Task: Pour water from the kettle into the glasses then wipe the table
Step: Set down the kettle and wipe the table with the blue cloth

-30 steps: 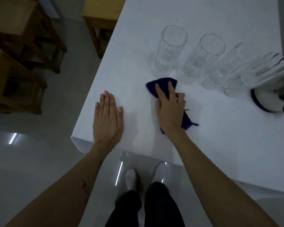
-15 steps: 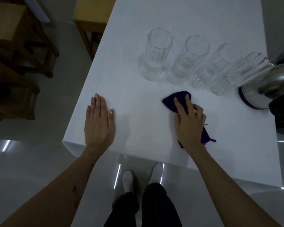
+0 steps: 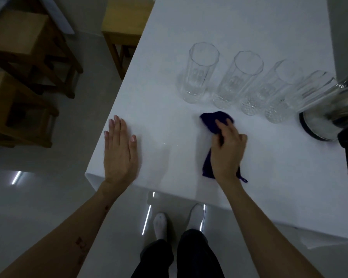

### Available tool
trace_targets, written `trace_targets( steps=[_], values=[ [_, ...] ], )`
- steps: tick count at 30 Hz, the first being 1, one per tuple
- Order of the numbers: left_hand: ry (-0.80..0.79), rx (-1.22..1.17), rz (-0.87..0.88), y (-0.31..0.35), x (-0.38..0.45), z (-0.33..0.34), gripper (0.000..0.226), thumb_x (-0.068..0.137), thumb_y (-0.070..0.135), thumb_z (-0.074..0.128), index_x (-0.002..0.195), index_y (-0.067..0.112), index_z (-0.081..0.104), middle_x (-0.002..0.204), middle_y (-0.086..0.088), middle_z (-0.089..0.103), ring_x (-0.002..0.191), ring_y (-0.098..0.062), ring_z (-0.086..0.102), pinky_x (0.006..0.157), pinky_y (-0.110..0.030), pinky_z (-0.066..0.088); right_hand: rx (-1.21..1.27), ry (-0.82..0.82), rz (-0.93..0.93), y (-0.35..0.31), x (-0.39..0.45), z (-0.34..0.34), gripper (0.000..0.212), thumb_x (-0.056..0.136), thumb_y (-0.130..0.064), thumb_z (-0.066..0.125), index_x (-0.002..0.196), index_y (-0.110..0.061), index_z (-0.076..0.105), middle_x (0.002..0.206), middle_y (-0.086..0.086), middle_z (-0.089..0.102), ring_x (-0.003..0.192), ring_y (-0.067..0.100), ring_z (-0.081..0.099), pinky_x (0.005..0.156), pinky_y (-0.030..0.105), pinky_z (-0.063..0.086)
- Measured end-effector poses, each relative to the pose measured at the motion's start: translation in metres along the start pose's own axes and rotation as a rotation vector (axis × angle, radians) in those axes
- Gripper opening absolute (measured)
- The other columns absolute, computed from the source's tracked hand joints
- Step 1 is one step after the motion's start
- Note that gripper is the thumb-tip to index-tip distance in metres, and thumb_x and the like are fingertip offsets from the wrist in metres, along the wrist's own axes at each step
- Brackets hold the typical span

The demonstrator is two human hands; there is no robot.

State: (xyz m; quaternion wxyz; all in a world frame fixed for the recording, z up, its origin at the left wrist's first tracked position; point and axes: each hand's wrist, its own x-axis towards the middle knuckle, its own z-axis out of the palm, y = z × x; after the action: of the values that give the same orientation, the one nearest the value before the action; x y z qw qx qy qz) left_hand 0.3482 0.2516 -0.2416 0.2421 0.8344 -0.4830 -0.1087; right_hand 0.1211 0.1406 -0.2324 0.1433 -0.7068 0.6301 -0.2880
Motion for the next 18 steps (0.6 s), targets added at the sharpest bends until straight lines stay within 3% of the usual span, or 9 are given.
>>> trace_targets(
  steps=[2,7,11,18],
  values=[
    [0.013,0.06,-0.018,-0.011,0.001,-0.004,0.063,0.101,0.044,0.01,0.154,0.009,0.009,0.163,-0.004,0.002,0.149,-0.012,-0.006,0.121,-0.029,-0.006,-0.089,0.048,0.091,-0.003,-0.003,0.008,0.039,0.091,-0.006,0.055,0.127,-0.011,0.069,0.144,0.017,0.056,0.097,0.04,0.052,0.081,0.051,0.049],
    [0.01,0.134,-0.098,-0.029,0.003,-0.002,0.062,0.102,0.042,0.01,0.153,0.007,0.01,0.163,-0.007,0.006,0.15,-0.015,-0.002,0.121,-0.033,-0.005,-0.161,0.001,0.047,-0.035,-0.013,0.041,0.042,0.091,-0.004,0.063,0.132,-0.013,0.065,0.147,0.019,0.052,0.1,0.041,0.052,0.082,0.049,0.044],
    [0.02,0.106,-0.116,-0.026,0.003,-0.001,0.063,0.101,0.042,0.01,0.152,0.006,0.015,0.162,-0.008,0.011,0.15,-0.015,0.004,0.12,-0.027,-0.004,-0.152,-0.063,-0.08,-0.064,-0.006,0.066,0.041,0.089,-0.005,0.065,0.129,-0.011,0.066,0.145,0.02,0.054,0.098,0.04,0.055,0.082,0.049,0.047],
    [0.02,0.101,-0.128,-0.029,0.002,0.0,0.062,0.102,0.045,0.008,0.154,0.011,0.011,0.163,-0.003,0.006,0.148,-0.008,-0.002,0.118,-0.023,-0.009,-0.141,-0.199,-0.318,-0.096,0.01,0.094,0.045,0.092,-0.008,0.057,0.136,-0.012,0.061,0.146,0.018,0.053,0.101,0.04,0.054,0.083,0.048,0.046]
  ],
)
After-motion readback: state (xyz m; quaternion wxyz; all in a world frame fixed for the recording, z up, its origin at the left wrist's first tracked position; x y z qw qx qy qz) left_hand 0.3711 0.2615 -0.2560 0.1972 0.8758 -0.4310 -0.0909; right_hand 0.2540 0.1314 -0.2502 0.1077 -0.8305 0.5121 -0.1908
